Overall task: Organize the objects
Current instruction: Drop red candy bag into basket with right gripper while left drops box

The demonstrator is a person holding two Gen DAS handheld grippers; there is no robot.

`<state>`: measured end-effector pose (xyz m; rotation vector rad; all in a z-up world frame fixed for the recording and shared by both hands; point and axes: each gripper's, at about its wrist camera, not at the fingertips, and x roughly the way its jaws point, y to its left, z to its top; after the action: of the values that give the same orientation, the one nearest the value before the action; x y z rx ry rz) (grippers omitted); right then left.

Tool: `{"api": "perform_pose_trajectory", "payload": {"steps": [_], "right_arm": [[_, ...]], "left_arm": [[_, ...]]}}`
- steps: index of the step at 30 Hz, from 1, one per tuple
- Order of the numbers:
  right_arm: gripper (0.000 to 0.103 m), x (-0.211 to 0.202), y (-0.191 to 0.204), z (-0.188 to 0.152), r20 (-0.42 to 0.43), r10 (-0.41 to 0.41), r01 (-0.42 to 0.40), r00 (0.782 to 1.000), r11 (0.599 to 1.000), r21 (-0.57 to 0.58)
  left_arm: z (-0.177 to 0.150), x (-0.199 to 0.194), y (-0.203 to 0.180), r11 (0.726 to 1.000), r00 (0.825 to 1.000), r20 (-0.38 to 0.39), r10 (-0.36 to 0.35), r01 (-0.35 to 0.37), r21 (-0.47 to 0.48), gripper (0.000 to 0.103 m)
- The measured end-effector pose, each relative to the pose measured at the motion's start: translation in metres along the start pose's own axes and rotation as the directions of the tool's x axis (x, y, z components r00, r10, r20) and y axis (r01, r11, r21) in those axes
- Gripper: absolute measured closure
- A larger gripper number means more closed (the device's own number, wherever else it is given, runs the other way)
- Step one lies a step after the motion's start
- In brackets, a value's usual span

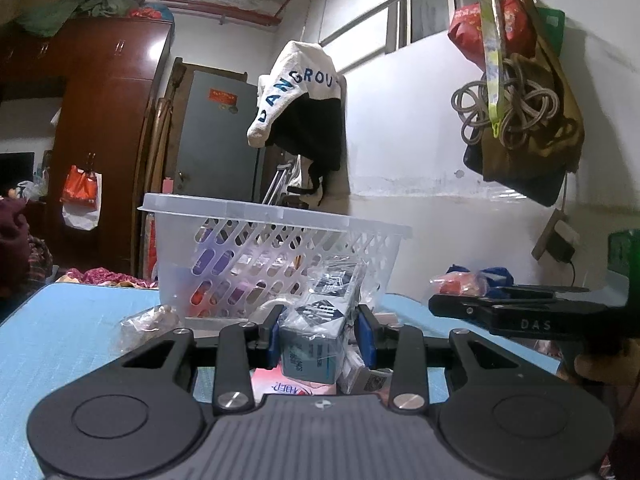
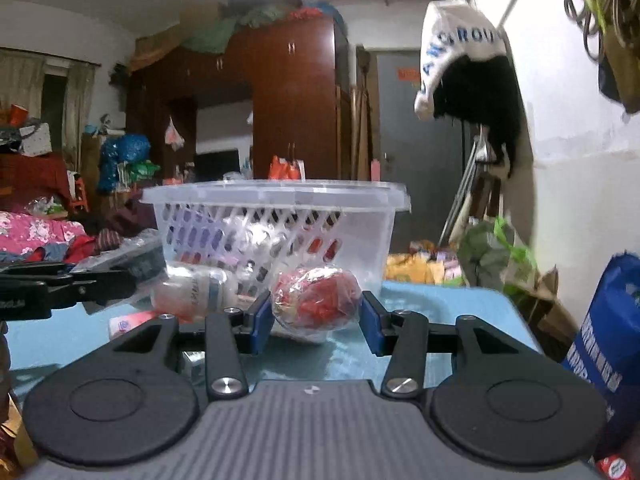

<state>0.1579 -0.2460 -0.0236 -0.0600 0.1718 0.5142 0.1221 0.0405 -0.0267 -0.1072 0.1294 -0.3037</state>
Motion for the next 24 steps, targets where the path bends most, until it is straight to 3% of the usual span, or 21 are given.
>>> {"api": "perform_pose_trajectory", "payload": {"steps": [3, 5, 8, 10, 14, 16, 17, 18, 19, 21, 24], "right_arm": [[0.053, -0.006, 0.002, 0.001, 0.042, 0.008, -0.008, 0.999, 1.000, -0.005], [0.053, -0.010, -0.001, 0.010, 0.069, 0.060, -0.062, 0.996, 0.998, 0.033], [0.053, -0.008, 0.003, 0.048, 0.139, 0.131, -0.135, 0.981, 0.991, 0.020], [0.053, 0.008, 0.015, 0.084, 0.146, 0.096, -0.090, 0.985, 0.995, -0.050], [0.053, 0.065, 0.021, 0.140, 0.048, 0.080, -0.076, 0.996, 0.993, -0.093], [0.051, 0.088, 0.022, 0.148, 0.010, 0.037, -0.036, 0.999, 0.993, -0.111], [0.036, 0.098, 0.023, 0.148, -0.008, 0.023, -0.024, 1.000, 0.992, -0.124], [0.021, 0.105, 0.024, 0.147, -0.023, 0.014, -0.017, 1.000, 0.991, -0.130], [0.000, 0.109, 0.025, 0.146, -0.027, -0.008, 0.004, 1.000, 0.991, -0.132], [0.000, 0.101, 0.021, 0.146, 0.003, -0.027, 0.027, 1.000, 0.993, -0.114], [0.000, 0.073, 0.012, 0.140, 0.024, 0.019, -0.018, 1.000, 1.000, -0.025]], "left_arm": [[-0.001, -0.008, 0.004, 1.000, 0.999, 0.048, -0.016, 0.017, -0.018, 0.062], [0.010, -0.014, 0.008, 0.998, 0.996, 0.082, -0.034, 0.037, -0.042, 0.062], [0.055, -0.011, 0.012, 0.999, 0.991, 0.134, 0.015, -0.009, -0.045, 0.062], [0.091, 0.004, 0.015, 0.998, 0.989, 0.137, 0.059, -0.056, -0.028, 0.062], [0.144, 0.060, 0.031, 0.994, 0.995, 0.022, 0.099, -0.099, -0.037, 0.062], [0.150, 0.085, 0.040, 0.994, 0.995, -0.038, 0.094, -0.096, -0.057, 0.051], [0.149, 0.097, 0.044, 0.995, 0.995, -0.069, 0.072, -0.077, -0.066, 0.030], [0.147, 0.103, 0.048, 0.994, 0.994, -0.091, 0.060, -0.068, -0.085, 0.023], [0.145, 0.106, 0.051, 0.992, 0.993, -0.101, 0.053, -0.065, -0.111, 0.023], [0.141, 0.099, 0.050, 0.992, 0.995, -0.088, 0.048, -0.057, -0.110, 0.023], [0.132, 0.064, 0.040, 0.995, 0.996, -0.041, 0.078, -0.081, -0.064, 0.020]]}}
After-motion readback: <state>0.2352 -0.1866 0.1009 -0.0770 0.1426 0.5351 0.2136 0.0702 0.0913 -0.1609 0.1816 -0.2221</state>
